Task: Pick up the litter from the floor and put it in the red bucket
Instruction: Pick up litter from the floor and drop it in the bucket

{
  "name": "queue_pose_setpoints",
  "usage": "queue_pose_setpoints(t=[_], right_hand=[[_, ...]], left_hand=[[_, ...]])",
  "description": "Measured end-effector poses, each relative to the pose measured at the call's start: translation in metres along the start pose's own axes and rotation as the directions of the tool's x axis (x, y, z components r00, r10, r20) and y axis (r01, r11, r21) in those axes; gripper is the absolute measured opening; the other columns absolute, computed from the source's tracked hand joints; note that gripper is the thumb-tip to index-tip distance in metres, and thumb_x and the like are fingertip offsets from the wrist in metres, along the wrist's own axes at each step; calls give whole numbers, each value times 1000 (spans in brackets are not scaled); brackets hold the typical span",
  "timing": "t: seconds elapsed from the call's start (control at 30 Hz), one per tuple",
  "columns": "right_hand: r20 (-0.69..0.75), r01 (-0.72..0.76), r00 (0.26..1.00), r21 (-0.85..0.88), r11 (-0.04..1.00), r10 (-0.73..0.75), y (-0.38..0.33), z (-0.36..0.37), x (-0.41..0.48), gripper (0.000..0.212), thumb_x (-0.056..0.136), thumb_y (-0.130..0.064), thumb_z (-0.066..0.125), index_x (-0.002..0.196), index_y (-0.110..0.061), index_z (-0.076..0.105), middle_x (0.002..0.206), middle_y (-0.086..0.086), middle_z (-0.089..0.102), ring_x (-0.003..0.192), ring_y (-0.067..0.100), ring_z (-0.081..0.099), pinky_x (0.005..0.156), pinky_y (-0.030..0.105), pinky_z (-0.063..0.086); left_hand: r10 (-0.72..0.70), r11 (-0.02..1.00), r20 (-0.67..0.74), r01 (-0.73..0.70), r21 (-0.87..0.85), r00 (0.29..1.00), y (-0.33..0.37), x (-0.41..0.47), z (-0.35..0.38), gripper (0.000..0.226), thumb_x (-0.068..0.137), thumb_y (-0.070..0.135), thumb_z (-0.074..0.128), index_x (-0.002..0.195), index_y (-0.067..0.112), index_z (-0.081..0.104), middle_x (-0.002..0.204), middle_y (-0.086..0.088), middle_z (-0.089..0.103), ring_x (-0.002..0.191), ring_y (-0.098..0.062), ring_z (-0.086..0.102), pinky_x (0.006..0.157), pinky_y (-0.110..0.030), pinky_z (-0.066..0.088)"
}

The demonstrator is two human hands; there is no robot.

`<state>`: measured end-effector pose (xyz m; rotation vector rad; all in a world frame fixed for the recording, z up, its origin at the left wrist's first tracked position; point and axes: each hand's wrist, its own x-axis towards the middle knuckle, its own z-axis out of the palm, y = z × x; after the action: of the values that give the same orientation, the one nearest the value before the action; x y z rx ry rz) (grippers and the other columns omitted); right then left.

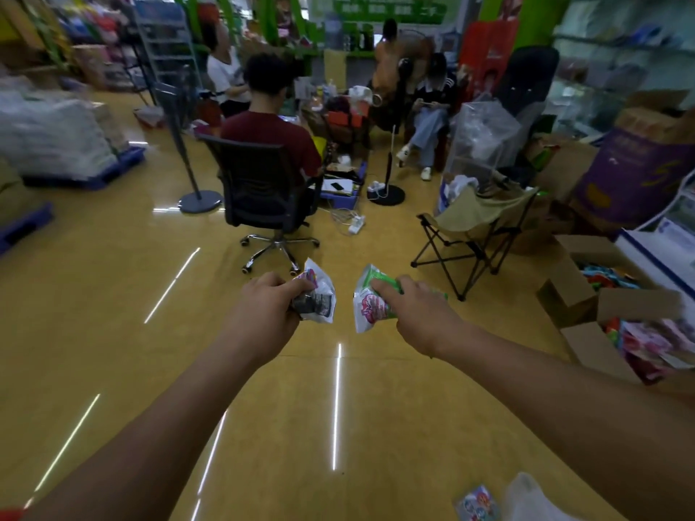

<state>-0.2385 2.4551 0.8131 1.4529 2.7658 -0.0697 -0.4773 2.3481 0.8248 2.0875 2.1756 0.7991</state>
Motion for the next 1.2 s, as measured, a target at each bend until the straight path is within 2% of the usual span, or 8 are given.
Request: queue_pose_setpoints(t=[0.2, 0.5, 0.63, 0.8, 1.03, 1.2], right_hand=[[2, 77, 997, -32, 997, -77, -63, -13, 18, 82, 88, -3, 49, 148, -41, 9, 137, 8, 31, 122, 34, 38, 99, 56, 38], [-19, 207, 978, -61, 977, -208, -195, -17, 22, 82, 87, -1, 49, 148, -40, 9, 142, 10, 29, 126, 35, 36, 101, 58, 37], [-26, 240, 970, -59, 969, -242, -254, -16, 20, 83, 88, -4, 52, 148, -41, 9, 146, 11, 26, 129, 35, 35, 103, 58, 36], [-35, 286, 957, -63, 956, -289, -322, -17, 24, 85, 86, -1, 52, 148, -41, 10, 144, 9, 28, 127, 35, 35, 102, 59, 37], [-43, 361, 930, -81, 929, -365, -411, -14, 35, 85, 87, 0, 52, 149, -41, 9, 149, 11, 25, 132, 36, 32, 107, 62, 32], [-39, 442, 894, -97, 892, -447, -476, -12, 43, 84, 89, -3, 53, 149, -40, 8, 146, 11, 27, 129, 37, 35, 105, 60, 34]], left_hand=[[-71, 996, -43, 73, 51, 997, -42, -35, -48, 46, 84, 14, 62, 127, 31, 62, 100, -3, 56, 95, -29, 54, 76, -37, 50], [-179, 975, -116, 192, 113, 977, -128, -114, -128, 47, 82, 15, 63, 126, 32, 62, 101, -3, 56, 96, -30, 54, 72, -33, 44], [-222, 966, -137, 236, 102, 965, -160, -147, -160, 45, 83, 16, 63, 124, 33, 62, 100, -1, 55, 96, -30, 54, 74, -40, 51], [-244, 957, -168, 265, 116, 955, -201, -181, -193, 46, 84, 16, 63, 127, 33, 61, 103, -1, 55, 99, -27, 53, 75, -33, 46], [-314, 934, -206, 340, 106, 927, -255, -235, -237, 48, 82, 14, 64, 126, 33, 62, 97, 2, 51, 93, -26, 54, 77, -36, 49], [-386, 899, -238, 422, 120, 891, -298, -275, -268, 49, 81, 12, 64, 126, 31, 62, 97, 0, 53, 91, -27, 55, 75, -32, 45]])
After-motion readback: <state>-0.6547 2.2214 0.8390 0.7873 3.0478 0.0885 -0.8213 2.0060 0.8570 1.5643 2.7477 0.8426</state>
